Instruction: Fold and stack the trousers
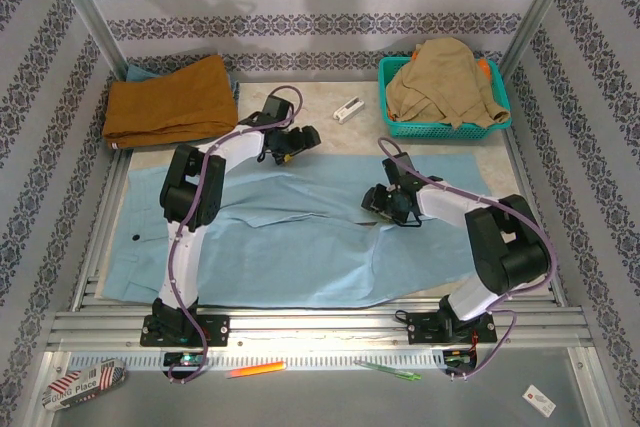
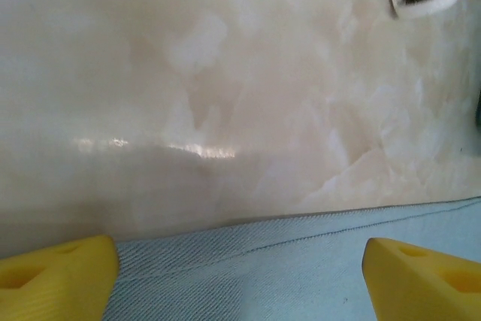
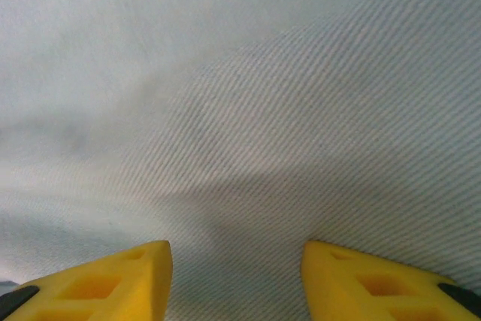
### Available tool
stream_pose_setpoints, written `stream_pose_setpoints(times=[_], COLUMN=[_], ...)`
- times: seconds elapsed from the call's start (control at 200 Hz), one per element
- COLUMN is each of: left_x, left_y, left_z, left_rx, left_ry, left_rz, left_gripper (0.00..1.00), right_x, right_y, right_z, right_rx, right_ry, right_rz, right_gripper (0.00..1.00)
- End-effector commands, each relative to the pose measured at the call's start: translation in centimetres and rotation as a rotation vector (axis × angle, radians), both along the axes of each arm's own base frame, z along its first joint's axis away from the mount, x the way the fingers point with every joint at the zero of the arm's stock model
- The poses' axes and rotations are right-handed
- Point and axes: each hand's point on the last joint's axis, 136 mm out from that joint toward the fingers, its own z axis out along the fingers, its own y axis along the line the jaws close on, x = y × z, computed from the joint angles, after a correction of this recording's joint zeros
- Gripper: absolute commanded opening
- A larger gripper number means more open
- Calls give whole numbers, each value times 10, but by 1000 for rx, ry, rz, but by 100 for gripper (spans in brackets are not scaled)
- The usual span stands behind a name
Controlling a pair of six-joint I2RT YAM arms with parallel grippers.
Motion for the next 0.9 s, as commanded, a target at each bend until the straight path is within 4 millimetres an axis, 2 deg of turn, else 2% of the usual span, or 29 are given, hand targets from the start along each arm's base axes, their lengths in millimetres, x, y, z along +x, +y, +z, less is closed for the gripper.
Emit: stream_pose_setpoints(times=[0.0, 0.13, 0.245, 0.335, 0.44, 0.525, 0.615, 0.674, 0.789, 0.894], left_x=[11, 31, 48, 56, 47, 25, -16, -49, -110, -141], left_y=[33, 40, 36, 25, 22, 34, 49, 54, 66, 74], left_z=[-39, -30, -14, 14, 59, 88, 91, 78, 33, -1], left_rx=[81, 92, 74, 43, 31, 53, 58, 33, 14, -16], left_ry=[48, 17, -28, -78, -131, -151, -125, -107, -49, -24], left_rz=[43, 55, 26, -42, -105, -81, -8, 34, 100, 142], left_gripper=[86, 86, 87, 89, 92, 93, 93, 93, 93, 93], right_x=[-23, -21, -16, -8, 0, 0, -6, -10, -11, -12], right_y=[-13, -10, -10, -13, -16, -23, -34, -46, -70, -82], right_z=[-11, 1, 12, 24, 48, 62, 65, 62, 57, 50], right_rx=[-30, -9, -1, -1, -4, -28, -37, -35, -14, 1], right_ry=[82, 74, 52, 28, -20, -46, -51, -39, -21, 1], right_rz=[5, 31, 49, 53, 65, 60, 24, -15, -105, -146], right_gripper=[53, 54, 55, 55, 55, 56, 56, 57, 58, 59])
